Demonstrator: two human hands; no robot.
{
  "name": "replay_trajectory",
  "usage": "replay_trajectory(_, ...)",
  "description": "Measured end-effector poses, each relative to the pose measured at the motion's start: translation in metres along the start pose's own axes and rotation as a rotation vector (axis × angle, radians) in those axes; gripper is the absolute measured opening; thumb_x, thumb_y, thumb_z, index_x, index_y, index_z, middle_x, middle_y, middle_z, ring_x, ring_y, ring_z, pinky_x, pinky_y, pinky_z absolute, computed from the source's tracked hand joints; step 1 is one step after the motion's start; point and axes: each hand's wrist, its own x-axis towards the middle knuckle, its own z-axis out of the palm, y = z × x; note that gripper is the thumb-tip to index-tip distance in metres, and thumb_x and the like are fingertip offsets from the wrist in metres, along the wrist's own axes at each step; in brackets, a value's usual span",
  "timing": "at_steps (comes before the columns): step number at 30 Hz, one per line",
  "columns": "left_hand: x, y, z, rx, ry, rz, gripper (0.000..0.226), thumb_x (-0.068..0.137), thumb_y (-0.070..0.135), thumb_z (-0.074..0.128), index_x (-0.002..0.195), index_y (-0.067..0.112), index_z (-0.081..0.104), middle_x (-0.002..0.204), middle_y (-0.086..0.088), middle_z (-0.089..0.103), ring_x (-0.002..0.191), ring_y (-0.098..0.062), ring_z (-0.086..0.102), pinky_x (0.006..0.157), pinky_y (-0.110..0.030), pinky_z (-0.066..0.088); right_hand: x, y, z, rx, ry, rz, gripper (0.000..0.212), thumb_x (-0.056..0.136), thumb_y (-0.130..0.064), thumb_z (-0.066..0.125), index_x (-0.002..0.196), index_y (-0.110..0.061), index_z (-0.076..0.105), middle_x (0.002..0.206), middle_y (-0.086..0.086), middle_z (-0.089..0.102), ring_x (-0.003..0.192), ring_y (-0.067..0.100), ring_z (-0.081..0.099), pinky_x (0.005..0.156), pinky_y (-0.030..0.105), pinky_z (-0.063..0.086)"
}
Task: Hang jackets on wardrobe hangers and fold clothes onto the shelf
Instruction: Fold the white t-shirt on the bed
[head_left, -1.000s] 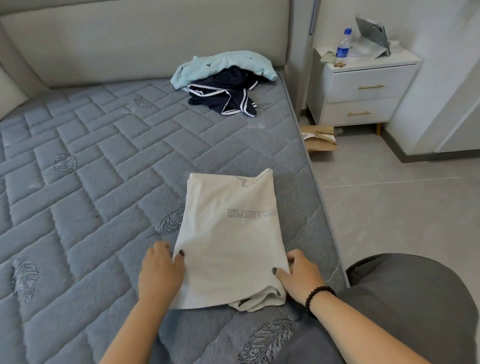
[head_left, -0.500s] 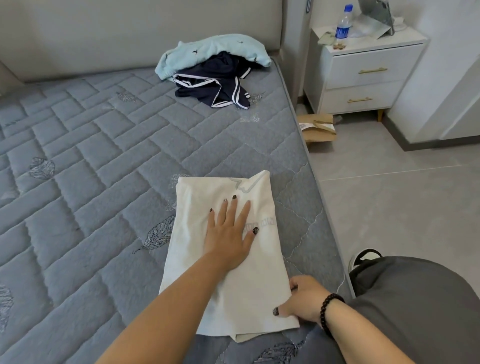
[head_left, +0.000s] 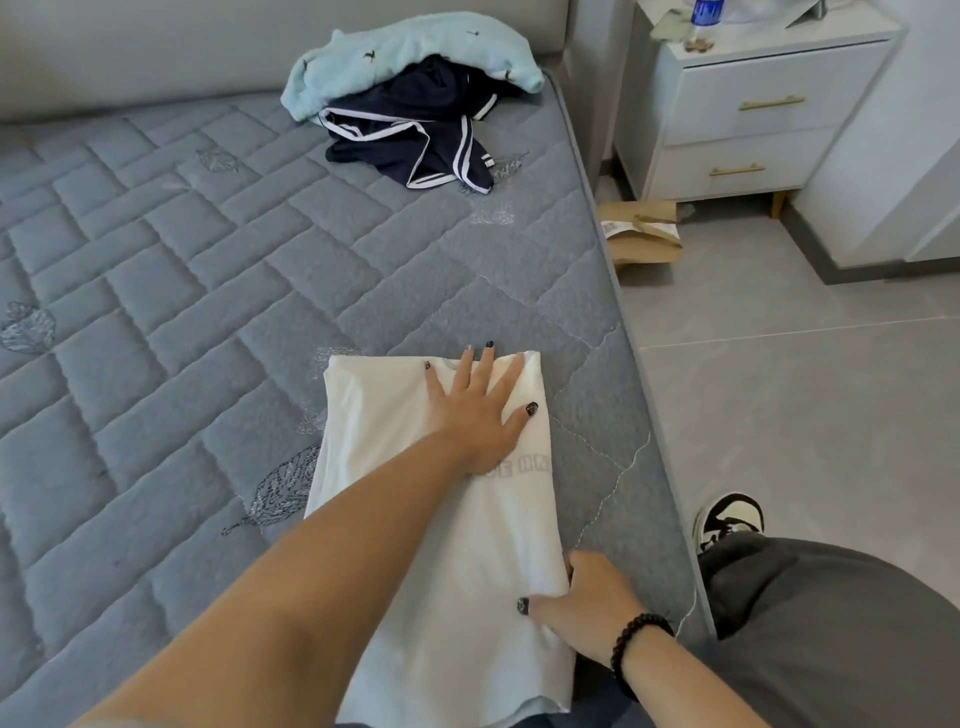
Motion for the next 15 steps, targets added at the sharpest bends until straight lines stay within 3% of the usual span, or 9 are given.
replay_trajectory(5,0.013,0.01,-0.002,0.028,0.014,-0.059,0.064,0.092,0.066,0.003,0.148,0.042,-0.019,0.161,-0.001,-0.017,0.148,-0.028,-0.016,0.108,-0.072,-0.005,0.009,0.004,-0.001,0.009,-0.032,0.056,0.034,0.066,-0.031,0.077,0.096,-0.022,0.063,0.095,-0.009,0.069,0.088,0.01,0.065,0.082,0.03,0.056)
replay_trajectory(10,-0.013,0.009,0.001,-0.087,0.111,-0.102,0.062,0.096,0.055,0.011,0.153,0.034,-0.001,0.163,-0.003,-0.001,0.15,-0.02,-0.006,0.119,-0.052,-0.001,0.004,0.007,-0.001,0.068,-0.035,0.011,0.025,0.073,-0.024,0.077,0.087,-0.026,0.057,0.093,-0.01,0.065,0.088,0.009,0.063,0.076,0.024,0.055)
replay_trajectory(15,-0.084,0.011,0.026,-0.121,0.252,-0.157,0.066,0.092,0.052,0.01,0.154,0.029,0.013,0.161,-0.012,0.014,0.149,-0.029,0.009,0.12,-0.045,0.004,-0.007,0.014,-0.002,0.182,-0.071,0.017,0.026,0.077,-0.016,0.075,0.093,-0.014,0.055,0.099,0.008,0.068,0.091,0.023,0.067,0.068,0.045,0.06)
